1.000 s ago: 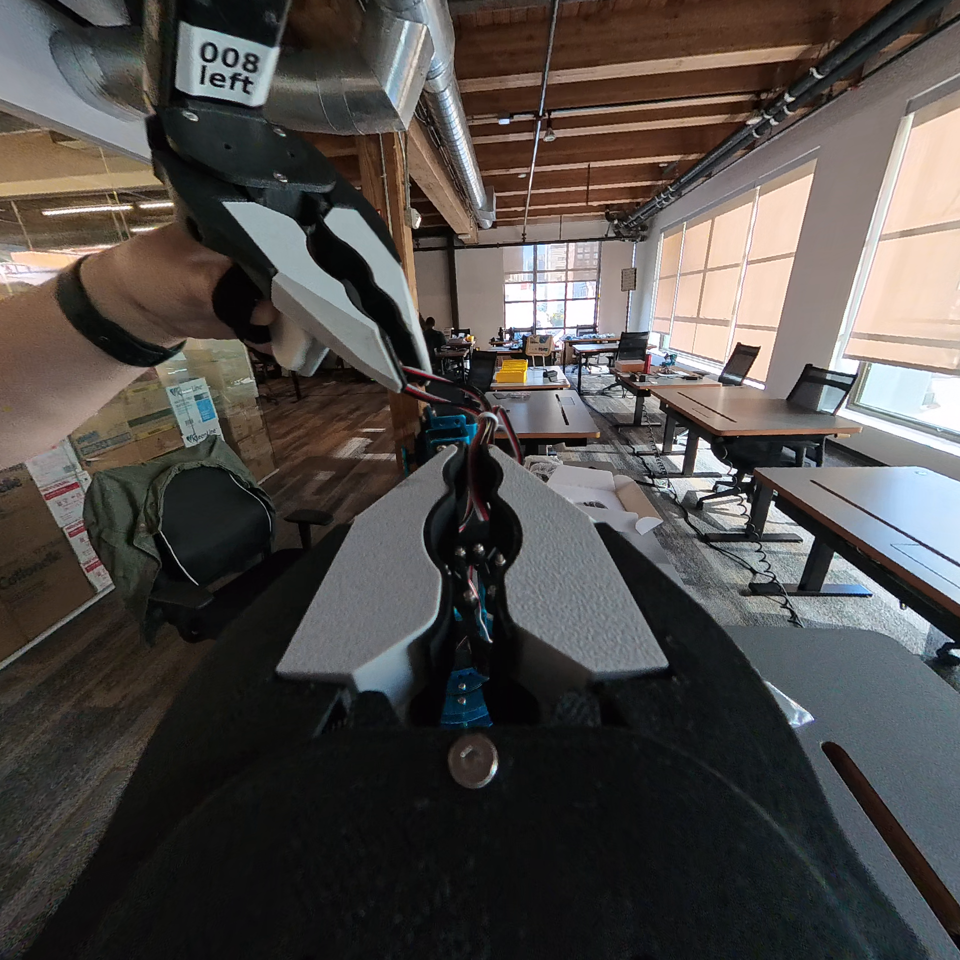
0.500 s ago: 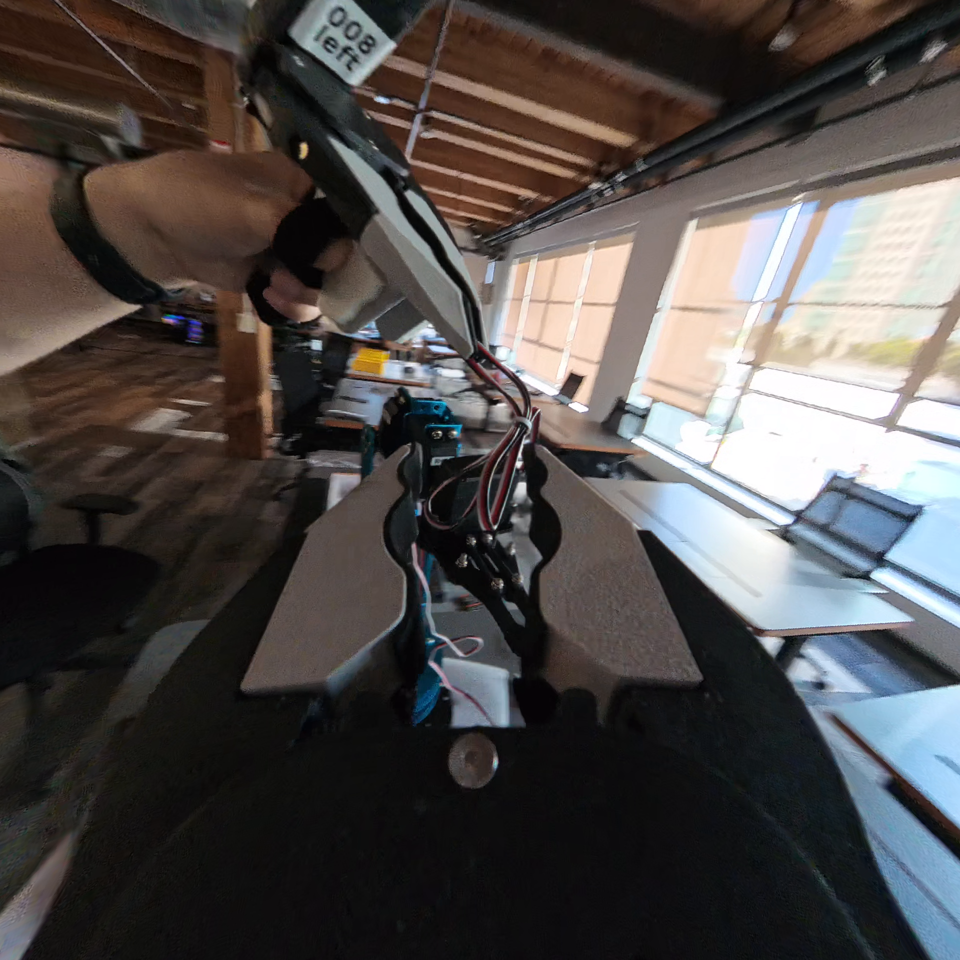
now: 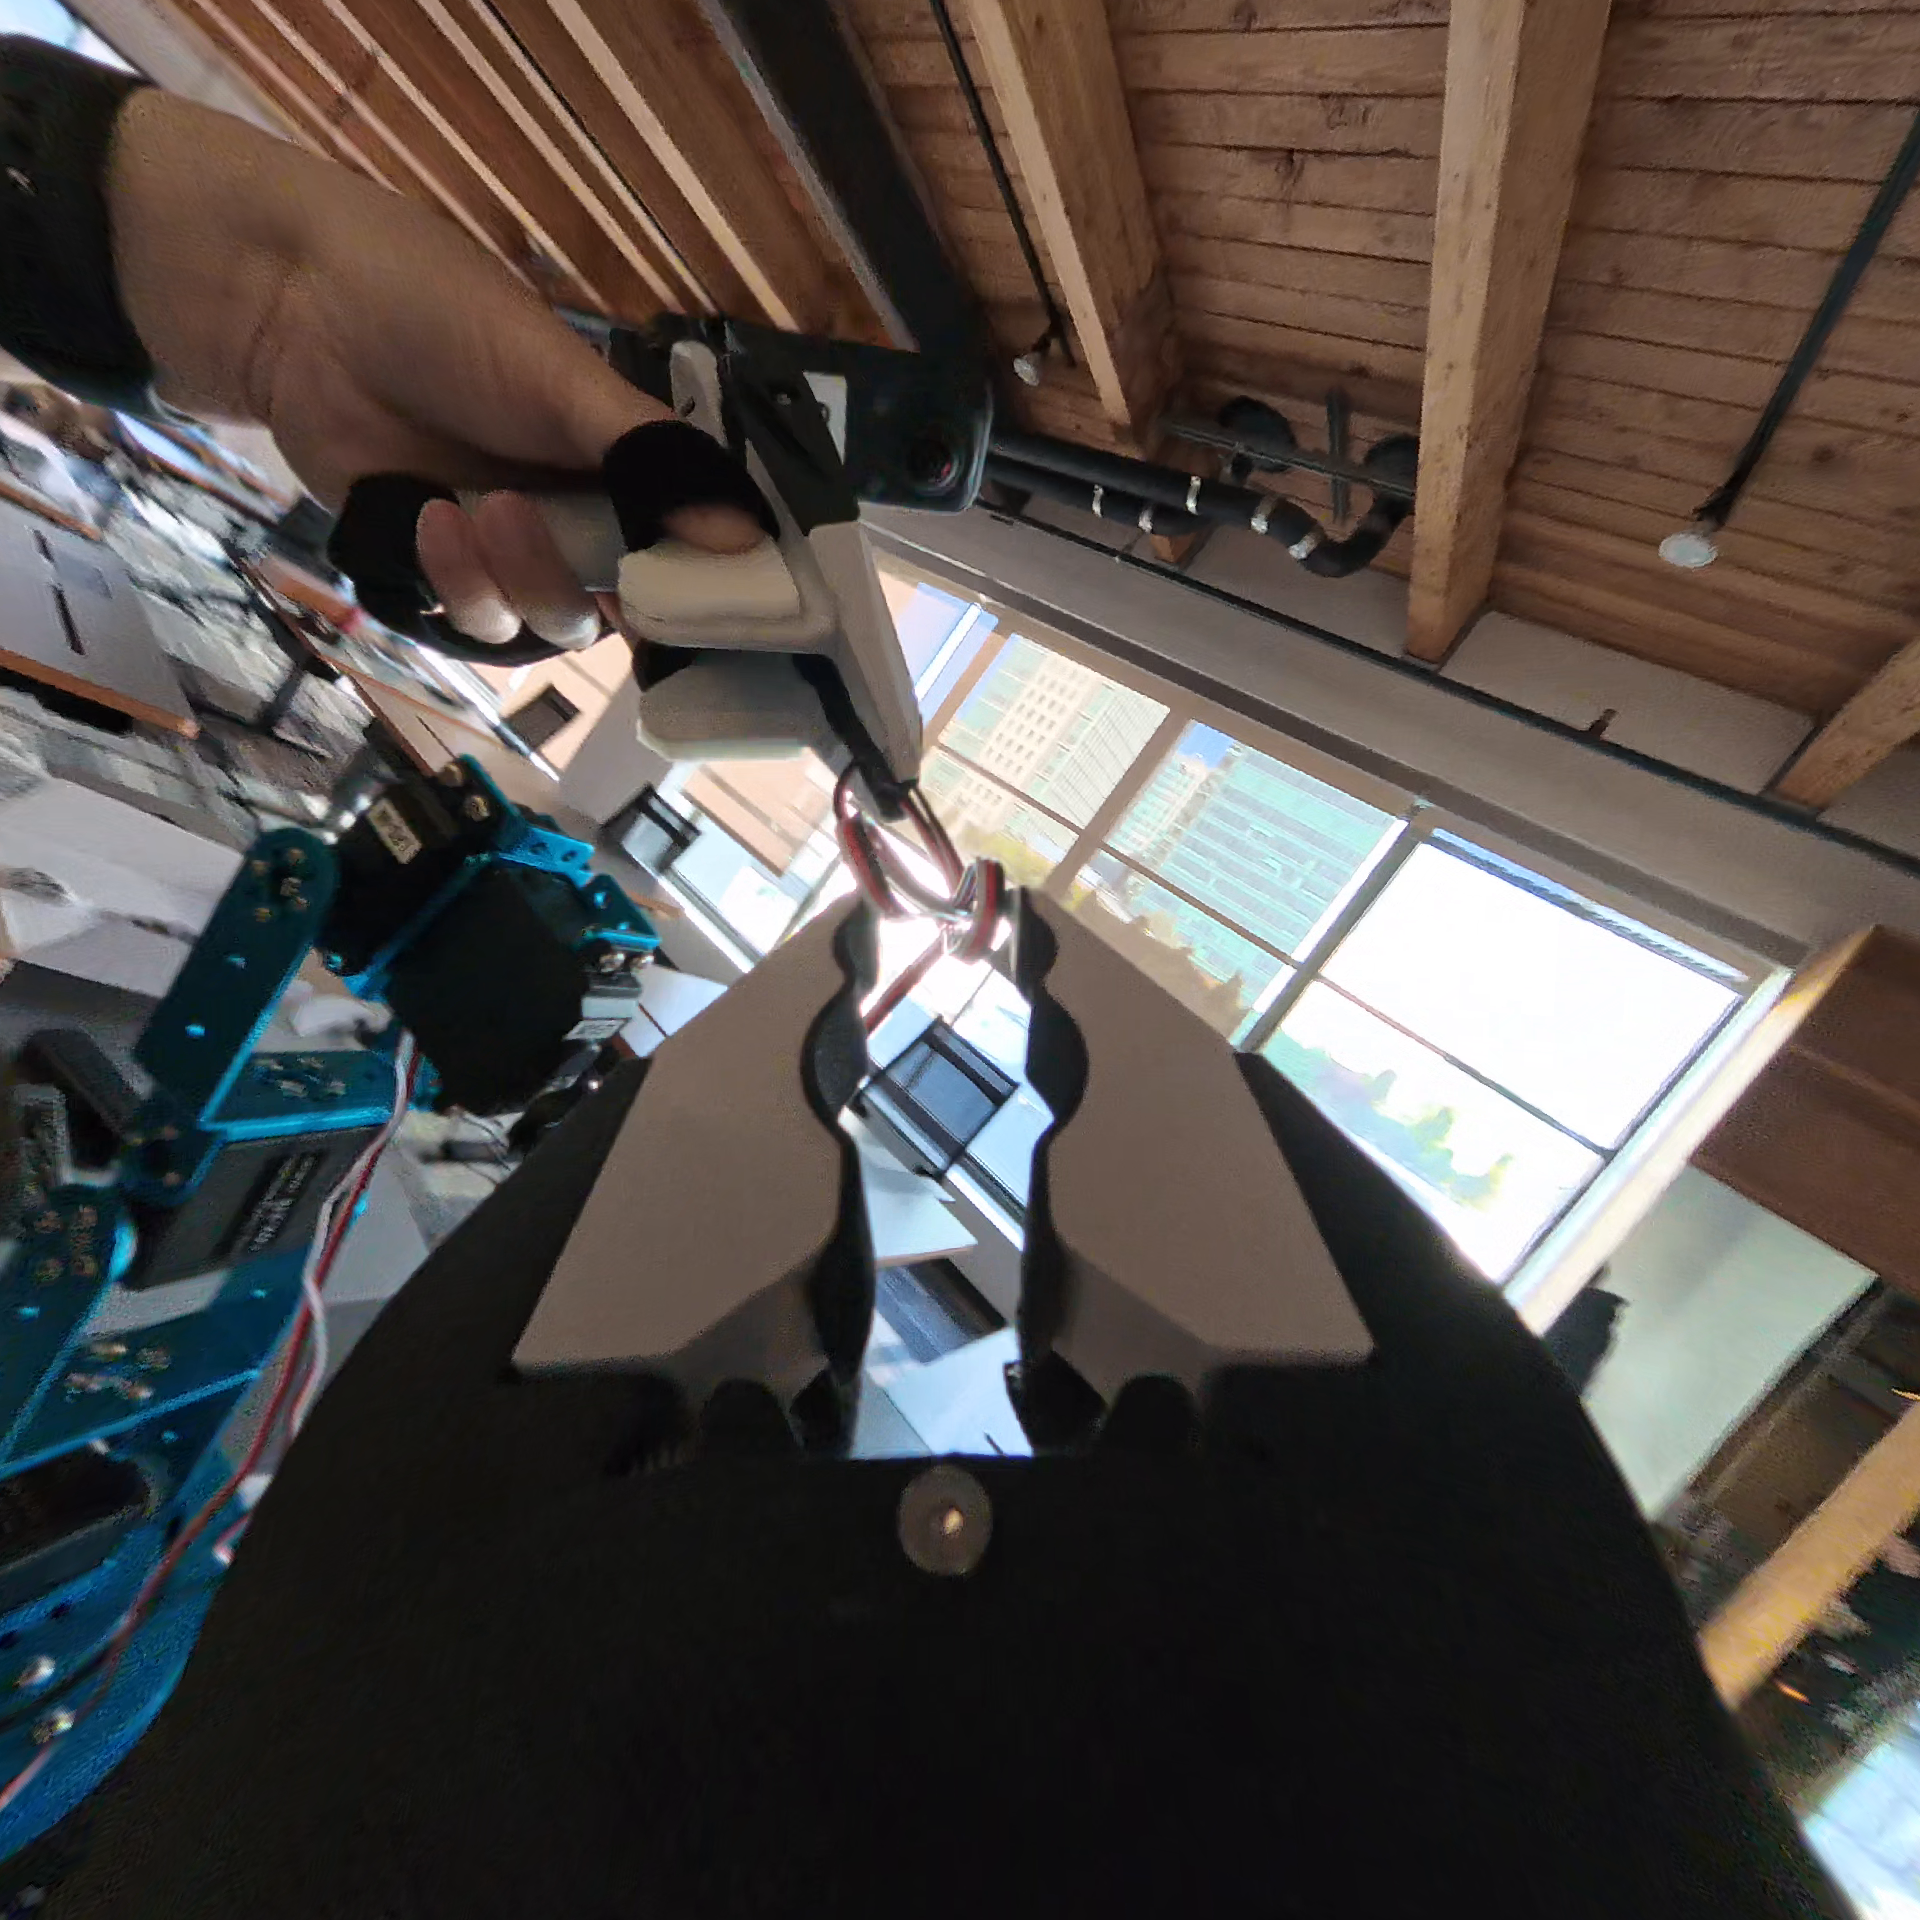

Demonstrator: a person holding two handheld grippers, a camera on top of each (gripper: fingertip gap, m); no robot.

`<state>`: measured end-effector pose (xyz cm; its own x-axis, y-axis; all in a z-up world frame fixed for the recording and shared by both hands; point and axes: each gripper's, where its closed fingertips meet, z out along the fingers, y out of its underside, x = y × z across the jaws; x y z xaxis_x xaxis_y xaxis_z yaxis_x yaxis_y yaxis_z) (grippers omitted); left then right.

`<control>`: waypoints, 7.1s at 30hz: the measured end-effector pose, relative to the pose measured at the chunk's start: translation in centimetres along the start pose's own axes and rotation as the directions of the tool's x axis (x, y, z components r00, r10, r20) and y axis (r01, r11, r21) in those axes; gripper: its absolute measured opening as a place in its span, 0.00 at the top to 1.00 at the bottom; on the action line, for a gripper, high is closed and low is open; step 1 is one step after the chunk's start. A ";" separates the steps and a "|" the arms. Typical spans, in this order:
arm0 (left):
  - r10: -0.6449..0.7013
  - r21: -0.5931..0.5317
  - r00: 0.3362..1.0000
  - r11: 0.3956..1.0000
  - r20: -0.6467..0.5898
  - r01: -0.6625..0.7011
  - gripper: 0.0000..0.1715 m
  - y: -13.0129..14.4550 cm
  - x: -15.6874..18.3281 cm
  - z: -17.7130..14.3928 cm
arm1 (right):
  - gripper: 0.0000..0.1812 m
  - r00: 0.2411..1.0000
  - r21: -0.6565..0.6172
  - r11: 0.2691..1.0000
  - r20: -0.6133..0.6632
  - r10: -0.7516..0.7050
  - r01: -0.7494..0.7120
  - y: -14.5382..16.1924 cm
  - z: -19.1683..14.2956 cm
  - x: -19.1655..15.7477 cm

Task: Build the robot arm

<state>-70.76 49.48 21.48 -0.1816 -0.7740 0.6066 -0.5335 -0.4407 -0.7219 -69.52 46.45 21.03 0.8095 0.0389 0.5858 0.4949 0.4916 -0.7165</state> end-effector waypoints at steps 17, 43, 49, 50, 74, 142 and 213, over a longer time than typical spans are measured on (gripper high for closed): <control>0.577 -0.070 0.817 0.814 -0.009 -0.576 0.76 -3.4 0.2 2.6 | 0.98 0.559 -0.417 0.663 0.357 0.748 -0.621 1.5 2.3 2.8; 0.375 -0.074 0.927 0.925 0.017 -0.373 0.99 -3.0 -2.8 4.3 | 0.78 0.238 -0.373 0.343 0.298 0.924 -0.862 4.0 3.6 1.4; 0.373 -0.026 0.926 0.928 0.055 -0.373 0.99 -3.2 -2.9 4.4 | 0.87 0.128 -0.446 0.199 0.184 0.975 -0.873 4.1 5.2 -0.2; 0.377 -0.022 0.924 0.926 0.055 -0.377 0.98 -3.2 -2.9 4.3 | 0.89 0.143 -0.450 0.214 0.187 0.972 -0.867 4.2 5.1 -0.2; 0.344 -0.099 0.918 0.938 0.199 -0.331 0.99 -4.9 -3.7 4.9 | 0.86 0.710 -0.360 0.642 -0.088 0.699 -0.677 4.9 4.4 2.7; 0.329 -0.125 0.925 0.943 0.189 -0.309 0.99 -4.5 -2.1 5.8 | 0.95 0.663 -0.344 0.596 -0.119 0.739 -0.726 4.7 2.9 3.0; 0.399 -0.142 0.909 0.913 0.122 -0.382 0.99 -3.8 -0.7 6.1 | 0.94 0.136 -0.441 0.210 0.193 0.972 -0.872 3.1 4.4 0.4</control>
<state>-63.59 48.94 21.80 -0.2772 -0.9347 0.2225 -0.5348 -0.0423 -0.8439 -69.09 51.79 20.73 0.5298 0.6513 -0.5433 -0.4629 -0.3148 -0.8287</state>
